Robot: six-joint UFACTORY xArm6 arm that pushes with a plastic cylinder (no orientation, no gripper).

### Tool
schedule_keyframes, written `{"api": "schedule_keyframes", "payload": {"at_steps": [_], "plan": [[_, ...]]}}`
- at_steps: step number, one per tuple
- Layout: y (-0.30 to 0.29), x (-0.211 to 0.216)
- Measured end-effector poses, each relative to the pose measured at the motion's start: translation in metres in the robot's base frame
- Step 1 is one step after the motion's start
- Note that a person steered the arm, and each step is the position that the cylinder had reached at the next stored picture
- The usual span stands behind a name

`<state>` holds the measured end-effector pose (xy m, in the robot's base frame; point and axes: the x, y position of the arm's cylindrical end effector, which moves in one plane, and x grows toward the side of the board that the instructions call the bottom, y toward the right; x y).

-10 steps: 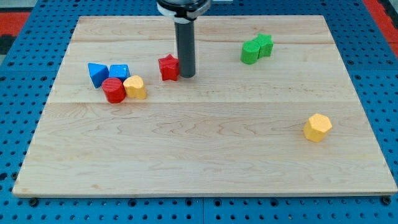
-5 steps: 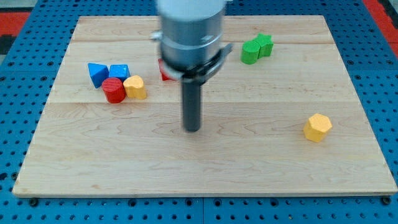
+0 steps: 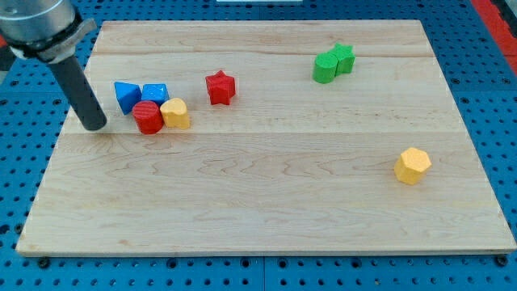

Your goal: Place the red circle between red star and cube

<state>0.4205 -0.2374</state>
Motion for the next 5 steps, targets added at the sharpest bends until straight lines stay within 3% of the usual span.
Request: {"api": "schedule_keyframes", "payload": {"at_steps": [2, 5], "plan": [[0.012, -0.022], [0.049, -0.021]]}}
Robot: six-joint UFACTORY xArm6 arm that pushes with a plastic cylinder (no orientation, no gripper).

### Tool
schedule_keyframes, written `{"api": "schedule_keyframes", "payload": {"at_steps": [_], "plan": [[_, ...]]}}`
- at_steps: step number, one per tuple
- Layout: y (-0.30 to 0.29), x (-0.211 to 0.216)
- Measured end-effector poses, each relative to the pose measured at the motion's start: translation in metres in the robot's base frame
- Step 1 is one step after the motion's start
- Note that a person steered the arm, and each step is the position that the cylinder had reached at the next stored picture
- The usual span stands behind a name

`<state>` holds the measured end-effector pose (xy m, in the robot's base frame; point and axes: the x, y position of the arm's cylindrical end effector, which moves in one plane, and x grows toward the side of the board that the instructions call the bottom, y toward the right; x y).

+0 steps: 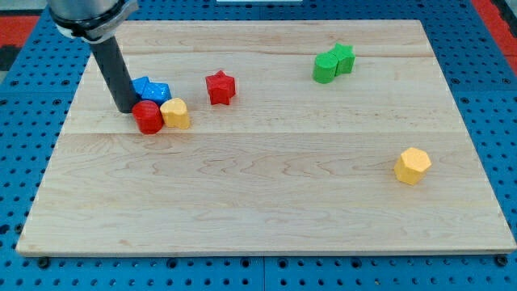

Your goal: Place the red circle between red star and cube

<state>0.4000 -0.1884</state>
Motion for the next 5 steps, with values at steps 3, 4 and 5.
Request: {"api": "schedule_keyframes", "payload": {"at_steps": [3, 4, 5], "plan": [[0.072, 0.062], [0.103, 0.087], [0.09, 0.088]]}}
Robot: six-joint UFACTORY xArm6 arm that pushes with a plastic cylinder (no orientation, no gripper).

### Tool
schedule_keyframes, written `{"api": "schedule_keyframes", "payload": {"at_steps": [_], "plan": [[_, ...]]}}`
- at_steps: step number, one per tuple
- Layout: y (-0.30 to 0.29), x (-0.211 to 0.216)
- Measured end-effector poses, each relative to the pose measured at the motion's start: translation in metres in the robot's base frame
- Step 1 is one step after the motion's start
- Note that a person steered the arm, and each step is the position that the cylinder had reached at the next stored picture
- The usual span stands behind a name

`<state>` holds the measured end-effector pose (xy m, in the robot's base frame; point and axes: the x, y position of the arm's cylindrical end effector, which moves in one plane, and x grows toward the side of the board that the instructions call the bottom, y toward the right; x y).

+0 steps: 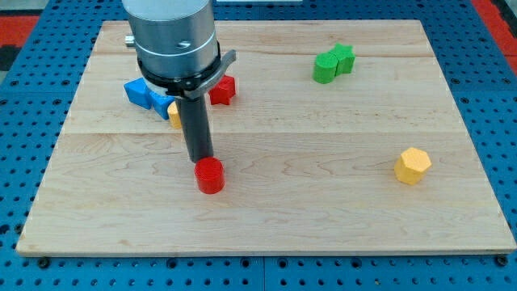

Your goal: Place the red circle between red star and cube

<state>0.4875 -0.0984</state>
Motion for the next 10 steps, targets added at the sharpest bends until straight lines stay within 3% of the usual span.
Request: {"api": "schedule_keyframes", "payload": {"at_steps": [1, 3, 4, 6, 10], "plan": [[-0.09, 0.013], [-0.091, 0.112], [-0.084, 0.113], [-0.002, 0.099], [0.059, 0.027]]}}
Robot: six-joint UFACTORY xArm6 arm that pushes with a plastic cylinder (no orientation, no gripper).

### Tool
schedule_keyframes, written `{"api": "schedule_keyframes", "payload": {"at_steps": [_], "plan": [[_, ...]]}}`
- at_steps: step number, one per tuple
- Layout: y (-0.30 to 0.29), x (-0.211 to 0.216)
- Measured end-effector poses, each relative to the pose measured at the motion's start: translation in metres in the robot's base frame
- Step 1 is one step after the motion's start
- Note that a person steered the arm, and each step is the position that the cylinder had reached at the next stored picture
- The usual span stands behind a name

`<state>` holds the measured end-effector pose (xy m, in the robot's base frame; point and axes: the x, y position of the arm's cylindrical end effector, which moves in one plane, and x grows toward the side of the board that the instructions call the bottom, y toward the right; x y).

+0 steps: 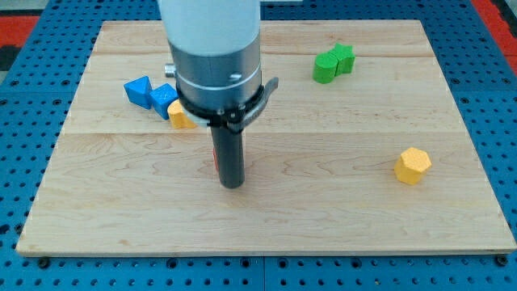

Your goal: Place the red circle between red star and cube

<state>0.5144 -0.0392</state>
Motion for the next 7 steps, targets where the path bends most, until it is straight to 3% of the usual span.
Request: {"api": "schedule_keyframes", "payload": {"at_steps": [3, 6, 7], "plan": [[-0.002, -0.062], [-0.032, -0.075], [-0.039, -0.097]]}}
